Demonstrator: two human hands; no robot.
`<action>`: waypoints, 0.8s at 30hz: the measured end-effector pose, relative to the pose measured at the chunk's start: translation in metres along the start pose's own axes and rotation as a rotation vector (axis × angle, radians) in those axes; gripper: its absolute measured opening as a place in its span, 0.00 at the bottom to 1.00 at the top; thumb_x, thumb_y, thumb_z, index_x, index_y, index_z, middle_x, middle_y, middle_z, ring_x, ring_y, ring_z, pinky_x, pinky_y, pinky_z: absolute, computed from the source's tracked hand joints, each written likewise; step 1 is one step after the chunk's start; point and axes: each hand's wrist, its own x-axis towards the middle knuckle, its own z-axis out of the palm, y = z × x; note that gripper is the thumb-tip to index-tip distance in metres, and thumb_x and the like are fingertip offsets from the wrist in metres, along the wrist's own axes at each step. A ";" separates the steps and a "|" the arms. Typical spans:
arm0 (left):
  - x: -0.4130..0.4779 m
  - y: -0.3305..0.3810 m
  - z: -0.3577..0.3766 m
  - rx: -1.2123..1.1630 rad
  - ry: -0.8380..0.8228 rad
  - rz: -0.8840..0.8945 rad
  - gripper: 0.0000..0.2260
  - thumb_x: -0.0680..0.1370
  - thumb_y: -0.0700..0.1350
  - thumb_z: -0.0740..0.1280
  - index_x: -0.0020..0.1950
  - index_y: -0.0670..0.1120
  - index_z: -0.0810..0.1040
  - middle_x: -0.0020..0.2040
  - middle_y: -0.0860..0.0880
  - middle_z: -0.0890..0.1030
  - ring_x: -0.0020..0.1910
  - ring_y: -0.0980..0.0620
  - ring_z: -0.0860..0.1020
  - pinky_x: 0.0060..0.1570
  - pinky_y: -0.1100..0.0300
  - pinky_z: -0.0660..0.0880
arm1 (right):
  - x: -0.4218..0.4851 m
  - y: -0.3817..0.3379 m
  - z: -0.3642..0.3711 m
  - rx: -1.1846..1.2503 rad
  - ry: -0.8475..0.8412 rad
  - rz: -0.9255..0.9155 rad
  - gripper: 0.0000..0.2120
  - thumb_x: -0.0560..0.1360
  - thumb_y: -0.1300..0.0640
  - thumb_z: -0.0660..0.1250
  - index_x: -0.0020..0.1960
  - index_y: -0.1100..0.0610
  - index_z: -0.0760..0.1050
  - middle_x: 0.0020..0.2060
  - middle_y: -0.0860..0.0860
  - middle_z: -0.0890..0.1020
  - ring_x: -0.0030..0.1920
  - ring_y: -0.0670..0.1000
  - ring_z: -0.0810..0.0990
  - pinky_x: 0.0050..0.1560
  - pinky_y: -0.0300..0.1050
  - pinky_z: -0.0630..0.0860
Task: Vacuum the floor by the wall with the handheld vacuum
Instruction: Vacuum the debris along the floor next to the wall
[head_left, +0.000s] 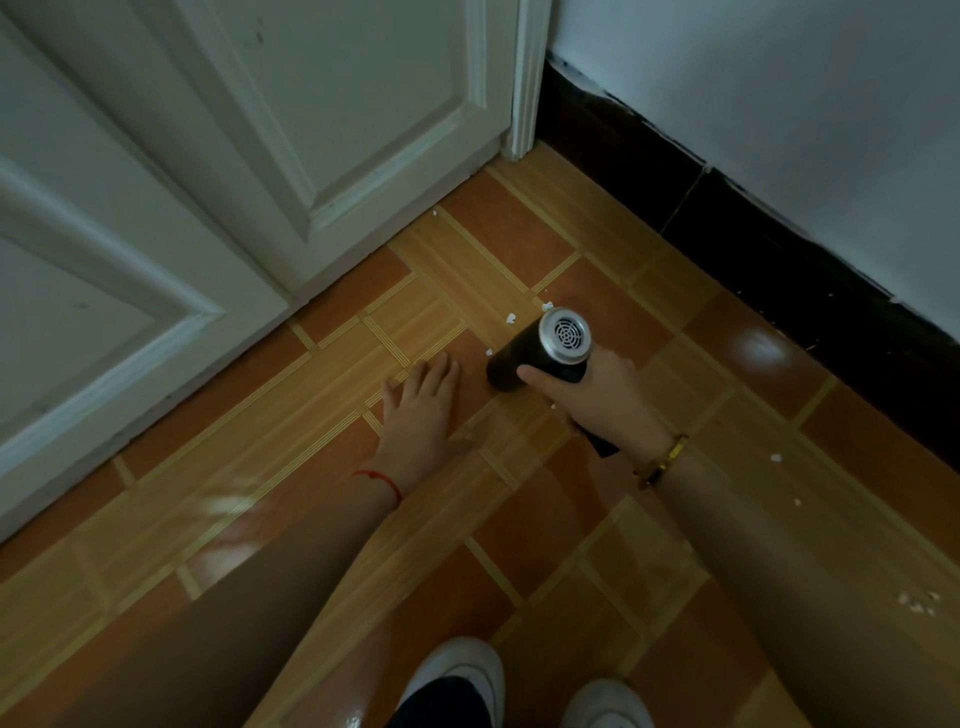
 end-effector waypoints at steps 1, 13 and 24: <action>0.000 0.000 0.000 -0.001 -0.001 -0.001 0.48 0.72 0.60 0.71 0.81 0.48 0.44 0.81 0.50 0.45 0.80 0.44 0.45 0.75 0.34 0.45 | 0.003 0.001 0.001 -0.011 0.031 -0.003 0.14 0.69 0.41 0.72 0.46 0.47 0.73 0.33 0.45 0.81 0.26 0.40 0.77 0.30 0.35 0.74; 0.002 0.001 0.001 0.037 0.003 -0.002 0.49 0.71 0.60 0.71 0.80 0.47 0.44 0.81 0.48 0.45 0.80 0.43 0.45 0.75 0.36 0.47 | 0.024 -0.003 0.015 0.018 0.111 -0.043 0.28 0.68 0.41 0.74 0.62 0.55 0.75 0.49 0.50 0.83 0.44 0.50 0.82 0.46 0.45 0.80; 0.002 0.002 0.000 0.076 0.020 0.002 0.50 0.70 0.61 0.72 0.80 0.46 0.45 0.81 0.48 0.47 0.79 0.43 0.47 0.75 0.36 0.47 | 0.038 0.004 0.005 -0.024 0.169 -0.063 0.19 0.69 0.41 0.73 0.52 0.51 0.74 0.33 0.42 0.77 0.32 0.42 0.75 0.40 0.38 0.73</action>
